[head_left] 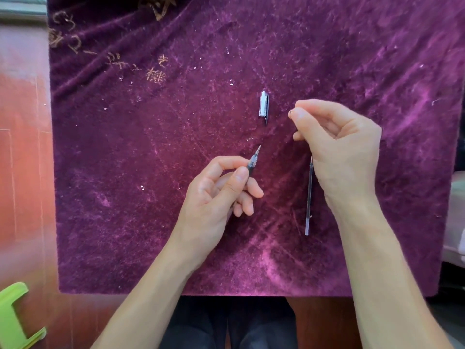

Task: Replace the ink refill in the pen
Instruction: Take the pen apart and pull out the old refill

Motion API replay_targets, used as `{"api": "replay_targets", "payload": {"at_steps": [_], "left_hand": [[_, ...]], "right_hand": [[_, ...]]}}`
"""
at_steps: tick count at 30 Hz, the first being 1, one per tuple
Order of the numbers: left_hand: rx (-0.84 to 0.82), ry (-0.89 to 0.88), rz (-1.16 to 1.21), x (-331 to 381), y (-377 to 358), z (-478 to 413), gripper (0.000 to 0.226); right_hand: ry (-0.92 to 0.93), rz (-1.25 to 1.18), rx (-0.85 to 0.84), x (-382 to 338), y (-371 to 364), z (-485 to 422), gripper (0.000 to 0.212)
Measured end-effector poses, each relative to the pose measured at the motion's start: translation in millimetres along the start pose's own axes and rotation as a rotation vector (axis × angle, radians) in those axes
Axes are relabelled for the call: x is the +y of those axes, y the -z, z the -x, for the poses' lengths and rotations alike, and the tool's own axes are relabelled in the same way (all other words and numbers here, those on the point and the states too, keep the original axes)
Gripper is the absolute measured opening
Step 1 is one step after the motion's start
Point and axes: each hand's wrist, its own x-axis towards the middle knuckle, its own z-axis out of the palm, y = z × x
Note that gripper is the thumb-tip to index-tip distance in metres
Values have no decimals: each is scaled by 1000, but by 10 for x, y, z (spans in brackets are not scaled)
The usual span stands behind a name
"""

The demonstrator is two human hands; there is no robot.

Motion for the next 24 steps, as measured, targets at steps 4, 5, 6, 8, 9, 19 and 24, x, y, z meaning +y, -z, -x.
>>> {"api": "replay_targets", "payload": {"at_steps": [4,5,6,8,9,19,24], "left_hand": [[12,7,17,-6,-29,-16,14],[16,8,17,-9,-36,-22,14],[21,8,15,-14,-41,-24,14],[30,10,9,-21,-48,-26,14],[34,11,6,-24,-51,-27,15],[52,21,8,-23,-70,-45,15],[52,17,3,-19,-89,-60,17]], "right_hand": [[165,271,-10,17,-52,-214,10],[191,329,-13,31,-69,-253,11],[204,372,-18,46,-84,-283,11],[210,412,-31,80,-104,-314,13],[210,421,-37,95,-109,-317,13],[225,469,-83,140,-107,-292,14],[224,476,-89,162,-109,-311,15]]}}
